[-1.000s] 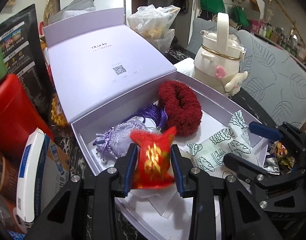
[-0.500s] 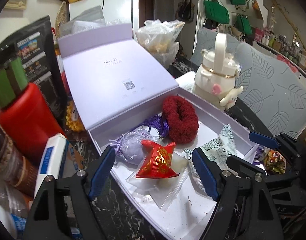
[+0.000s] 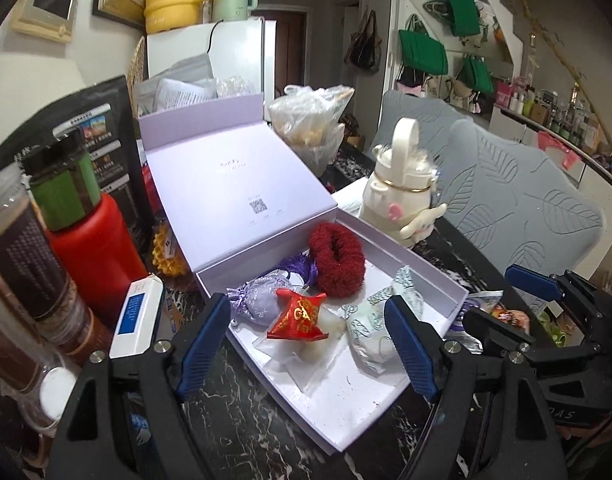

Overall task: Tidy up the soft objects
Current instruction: 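Withdraw both grippers from the box toward the snack packets on the table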

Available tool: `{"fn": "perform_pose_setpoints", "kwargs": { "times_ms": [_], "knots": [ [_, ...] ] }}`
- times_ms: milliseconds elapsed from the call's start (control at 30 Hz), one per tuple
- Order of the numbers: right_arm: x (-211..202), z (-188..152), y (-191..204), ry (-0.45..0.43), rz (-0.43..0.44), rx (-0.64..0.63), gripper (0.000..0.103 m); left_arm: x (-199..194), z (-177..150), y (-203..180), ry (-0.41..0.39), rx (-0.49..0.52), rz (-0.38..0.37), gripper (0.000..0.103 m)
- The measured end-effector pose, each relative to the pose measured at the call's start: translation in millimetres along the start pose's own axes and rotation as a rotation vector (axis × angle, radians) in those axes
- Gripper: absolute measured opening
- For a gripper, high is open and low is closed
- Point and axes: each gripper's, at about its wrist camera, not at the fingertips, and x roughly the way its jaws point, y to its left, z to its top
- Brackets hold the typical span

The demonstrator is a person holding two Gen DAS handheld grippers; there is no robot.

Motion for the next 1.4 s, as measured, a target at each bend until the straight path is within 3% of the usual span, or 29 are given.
{"fn": "perform_pose_setpoints", "kwargs": {
  "times_ms": [333, 700, 1400],
  "knots": [
    [-51, -1, 17, -0.054, -0.019, -0.003, 0.078, -49, -3, -7, -0.053, 0.012, -0.018, 0.079],
    [-91, -11, 22, -0.053, -0.045, 0.042, 0.079, -89, -13, -18, -0.082, 0.02, -0.066, 0.079],
    [-152, -63, 22, -0.035, -0.16, 0.103, 0.08, -120, -52, -59, -0.043, 0.111, -0.203, 0.079]
  ]
}}
